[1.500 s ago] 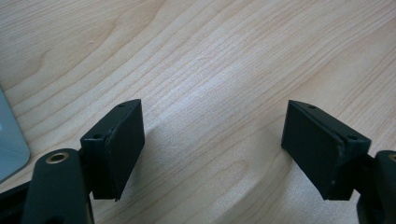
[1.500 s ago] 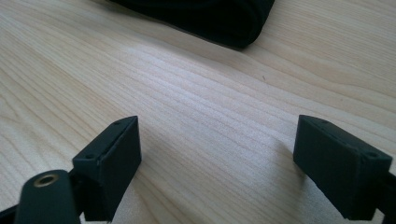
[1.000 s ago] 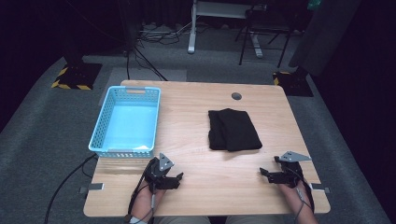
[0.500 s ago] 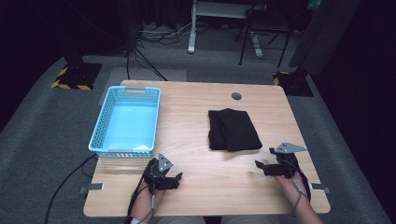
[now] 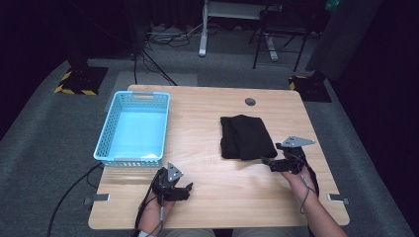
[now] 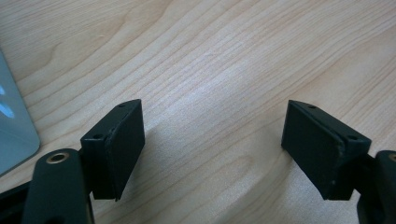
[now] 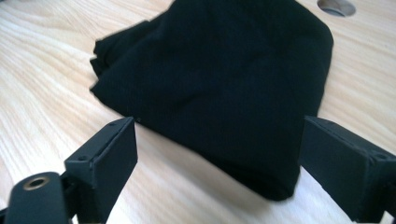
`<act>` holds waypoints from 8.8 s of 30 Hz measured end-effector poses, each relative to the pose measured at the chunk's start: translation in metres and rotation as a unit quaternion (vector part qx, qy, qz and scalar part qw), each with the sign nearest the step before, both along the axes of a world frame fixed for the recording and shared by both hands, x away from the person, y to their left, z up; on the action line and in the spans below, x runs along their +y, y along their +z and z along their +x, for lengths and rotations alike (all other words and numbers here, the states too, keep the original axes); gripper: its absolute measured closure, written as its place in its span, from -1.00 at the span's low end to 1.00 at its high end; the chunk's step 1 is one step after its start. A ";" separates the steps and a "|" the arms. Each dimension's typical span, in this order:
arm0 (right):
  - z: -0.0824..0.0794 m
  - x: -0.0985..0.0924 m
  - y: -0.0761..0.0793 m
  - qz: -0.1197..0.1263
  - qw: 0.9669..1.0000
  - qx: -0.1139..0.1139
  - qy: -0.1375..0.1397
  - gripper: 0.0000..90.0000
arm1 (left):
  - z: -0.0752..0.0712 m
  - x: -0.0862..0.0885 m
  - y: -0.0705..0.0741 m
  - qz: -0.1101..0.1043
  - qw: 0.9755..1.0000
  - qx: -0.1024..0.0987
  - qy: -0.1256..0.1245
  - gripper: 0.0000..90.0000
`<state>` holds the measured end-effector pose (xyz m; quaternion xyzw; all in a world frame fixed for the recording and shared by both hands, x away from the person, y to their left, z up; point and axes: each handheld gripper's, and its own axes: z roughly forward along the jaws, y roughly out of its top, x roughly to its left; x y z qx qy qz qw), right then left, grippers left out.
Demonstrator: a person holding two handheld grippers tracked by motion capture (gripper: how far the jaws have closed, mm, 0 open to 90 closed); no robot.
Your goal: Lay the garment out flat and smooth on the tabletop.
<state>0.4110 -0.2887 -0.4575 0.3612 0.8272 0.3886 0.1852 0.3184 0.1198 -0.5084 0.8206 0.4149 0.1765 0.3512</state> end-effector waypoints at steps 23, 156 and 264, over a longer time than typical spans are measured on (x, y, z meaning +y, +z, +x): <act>0.039 0.069 0.000 -0.051 0.998 0.024 0.030 0.67 | 0.002 0.000 0.000 -0.006 1.000 0.003 -0.006 -0.53; -0.105 -0.094 -0.011 0.003 0.996 0.087 -0.001 -0.44 | -0.024 -0.100 0.045 -0.022 0.996 0.031 -0.081 -0.15; -0.041 -0.061 -0.026 -0.041 0.997 0.026 -0.063 0.88 | 0.042 -0.139 0.030 0.029 0.998 -0.012 -0.051 0.82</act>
